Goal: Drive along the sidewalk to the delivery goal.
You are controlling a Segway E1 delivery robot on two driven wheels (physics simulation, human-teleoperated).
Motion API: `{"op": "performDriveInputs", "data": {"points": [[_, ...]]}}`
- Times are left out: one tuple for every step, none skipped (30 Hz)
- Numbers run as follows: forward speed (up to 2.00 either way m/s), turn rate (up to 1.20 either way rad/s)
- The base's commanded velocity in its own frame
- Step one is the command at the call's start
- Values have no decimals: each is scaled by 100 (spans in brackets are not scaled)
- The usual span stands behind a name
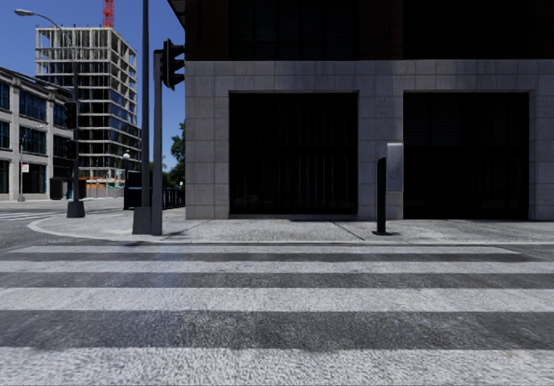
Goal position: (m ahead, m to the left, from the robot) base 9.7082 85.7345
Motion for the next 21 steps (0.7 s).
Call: {"op": "performDriveInputs", "data": {"points": [[200,0],[200,0],[200,0],[200,0],[200,0],[200,0],[200,0],[200,0],[200,0],[200,0],[200,0],[200,0],[200,0],[200,0],[200,0],[200,0],[200,0],[200,0],[200,0],[200,0],[200,0]]}}
